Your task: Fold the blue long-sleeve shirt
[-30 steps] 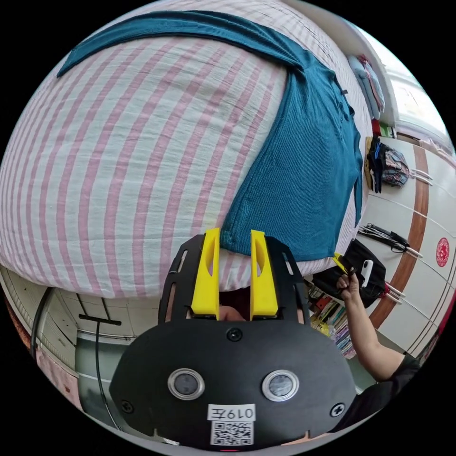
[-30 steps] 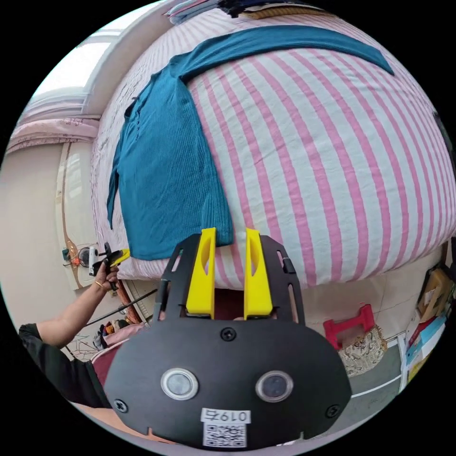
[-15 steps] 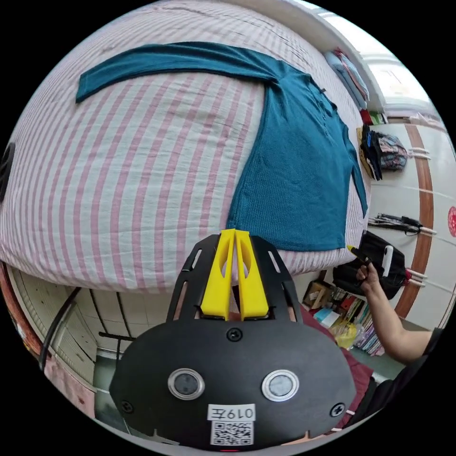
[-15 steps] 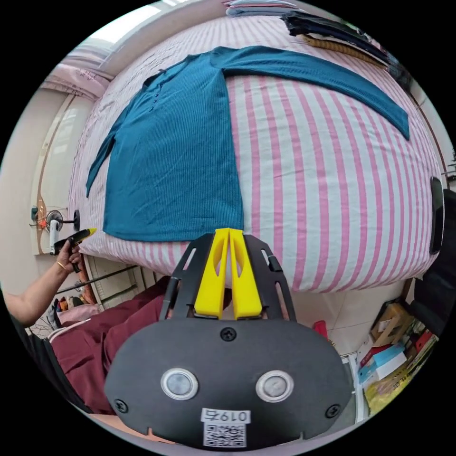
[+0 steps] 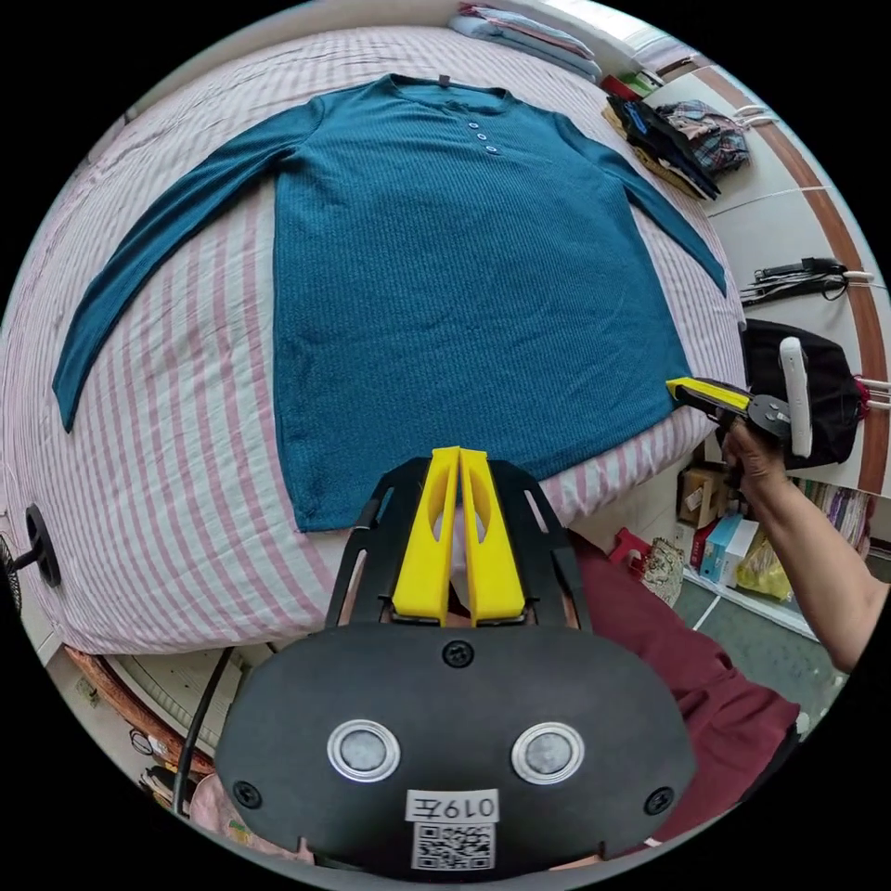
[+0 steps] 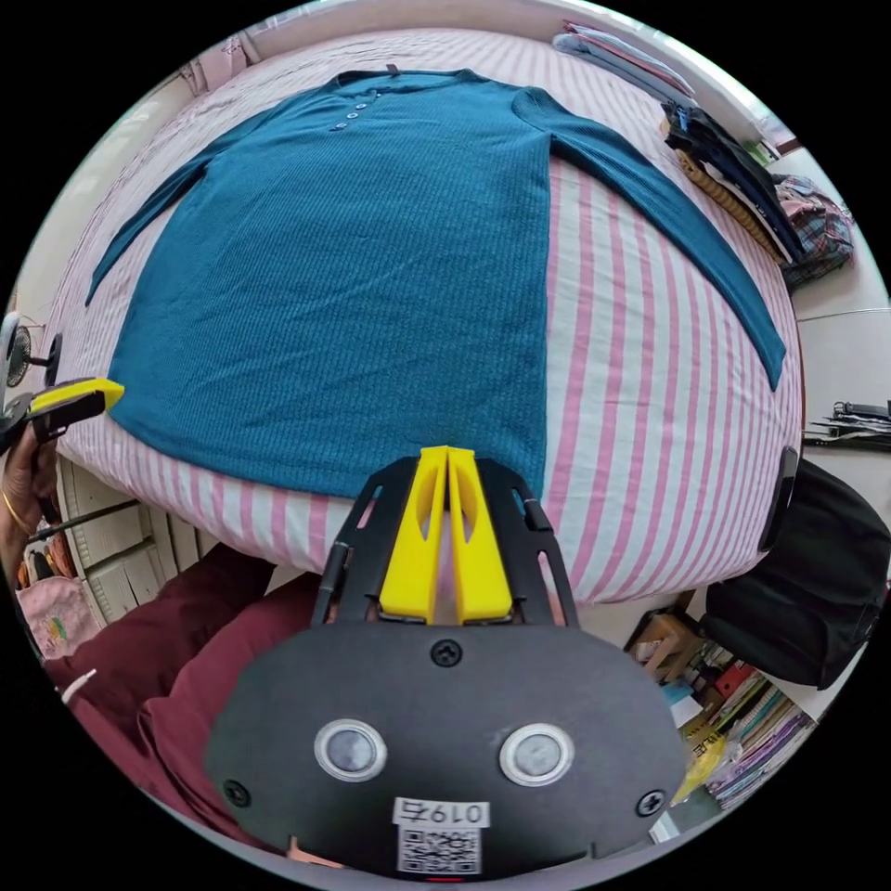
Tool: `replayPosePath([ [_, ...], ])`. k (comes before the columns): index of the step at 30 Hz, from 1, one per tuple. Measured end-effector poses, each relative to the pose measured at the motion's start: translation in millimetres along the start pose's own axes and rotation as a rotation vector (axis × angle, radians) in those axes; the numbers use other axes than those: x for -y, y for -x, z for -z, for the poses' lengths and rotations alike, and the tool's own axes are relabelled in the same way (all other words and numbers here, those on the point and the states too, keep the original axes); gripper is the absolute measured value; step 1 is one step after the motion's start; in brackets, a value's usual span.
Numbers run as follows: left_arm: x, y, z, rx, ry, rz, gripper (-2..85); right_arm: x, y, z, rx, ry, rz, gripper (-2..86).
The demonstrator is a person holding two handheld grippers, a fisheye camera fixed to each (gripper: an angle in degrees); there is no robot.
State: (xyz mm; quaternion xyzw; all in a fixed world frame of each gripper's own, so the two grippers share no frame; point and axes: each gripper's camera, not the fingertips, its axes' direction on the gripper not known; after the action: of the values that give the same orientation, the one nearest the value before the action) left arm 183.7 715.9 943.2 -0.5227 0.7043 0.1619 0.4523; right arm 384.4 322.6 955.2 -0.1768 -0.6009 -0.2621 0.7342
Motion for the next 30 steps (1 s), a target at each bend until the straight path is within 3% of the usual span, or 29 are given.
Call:
replayPosePath([
  [21,59,-37,6,0.024,0.127,0.073,0.8,55,-10,18,0.118,0.063,0.198,-0.9],
  [25,63,-26,19,-0.068,0.106,0.207,0.7,61,-8,24,0.082,0.066,0.178,-1.0],
  [30,72,-20,36,-0.141,0.116,0.213,0.5,73,-17,37,0.112,0.104,0.118,-1.0],
])
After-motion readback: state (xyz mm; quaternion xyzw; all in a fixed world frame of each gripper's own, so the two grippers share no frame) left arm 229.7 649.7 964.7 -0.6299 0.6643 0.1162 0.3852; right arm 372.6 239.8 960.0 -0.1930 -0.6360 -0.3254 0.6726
